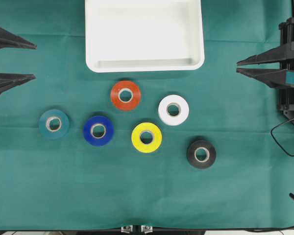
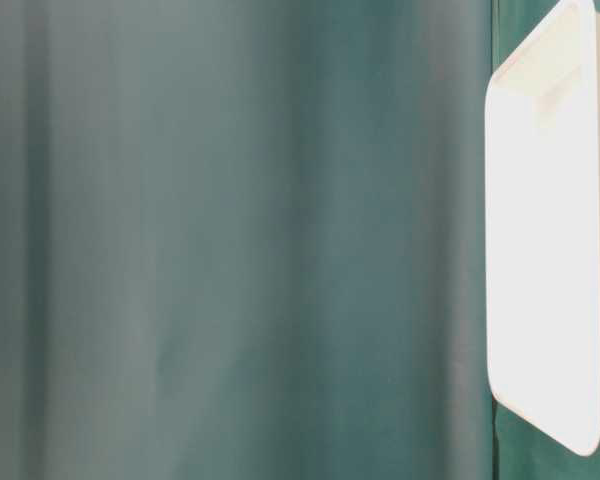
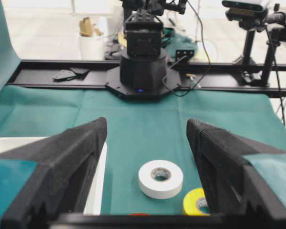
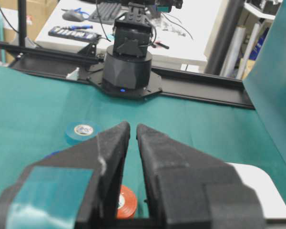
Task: Put the tape alternately from left to right into the white case.
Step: 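Lower both grippers from rest toward the table beside the tape rolls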
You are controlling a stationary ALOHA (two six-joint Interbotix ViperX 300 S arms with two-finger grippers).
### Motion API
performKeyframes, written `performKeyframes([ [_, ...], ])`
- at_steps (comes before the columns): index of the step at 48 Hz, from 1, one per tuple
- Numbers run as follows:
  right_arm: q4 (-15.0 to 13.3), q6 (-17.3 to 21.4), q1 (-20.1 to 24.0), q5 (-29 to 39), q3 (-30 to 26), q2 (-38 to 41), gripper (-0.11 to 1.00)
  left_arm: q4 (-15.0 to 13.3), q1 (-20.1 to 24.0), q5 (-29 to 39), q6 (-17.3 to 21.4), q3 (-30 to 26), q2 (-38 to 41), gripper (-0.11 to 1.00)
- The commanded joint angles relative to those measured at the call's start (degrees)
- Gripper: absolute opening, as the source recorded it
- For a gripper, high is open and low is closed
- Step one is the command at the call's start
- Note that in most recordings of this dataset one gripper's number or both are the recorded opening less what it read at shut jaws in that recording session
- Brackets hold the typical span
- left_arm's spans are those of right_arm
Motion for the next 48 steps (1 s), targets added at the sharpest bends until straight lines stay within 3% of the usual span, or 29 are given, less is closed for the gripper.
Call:
performKeyframes([
  [1,0.26,0.44,0.00,-0.44,-0.26,0.44,0.24,-1.32,-0.97,-0.26,-0.26,1.32,0.44,0.24],
  [3,0.26,0.35,-0.09,-0.44,0.09,0.26,0.21,-1.32,-0.97,-0.35,-0.26,1.58,0.35,0.22],
  [9,0.26,0.44,-0.18,-0.35,0.62,0.00,0.00,-1.32,-1.05,-0.26,-0.18,1.67,-0.18,0.00],
  [16,0.26,0.44,-0.18,-0.35,1.41,-0.18,-0.02,-1.32,-1.14,-0.18,-0.18,1.85,-0.35,-0.10],
  [28,0.26,0.79,-0.88,-0.35,1.49,-0.18,-0.02,-1.32,-1.23,0.09,-0.26,2.20,-0.35,-0.11],
  [40,0.26,3.96,-1.76,-0.35,1.49,0.09,-0.02,-1.32,-1.58,0.09,0.09,2.37,0.00,-0.10],
  [44,0.26,5.36,-1.93,-0.35,1.49,0.44,0.07,-1.32,-1.58,0.26,0.35,2.81,0.00,-0.04],
  [48,0.26,7.12,-1.93,-0.35,1.41,0.79,0.26,-1.32,-1.49,0.97,0.88,3.69,-0.26,0.06],
])
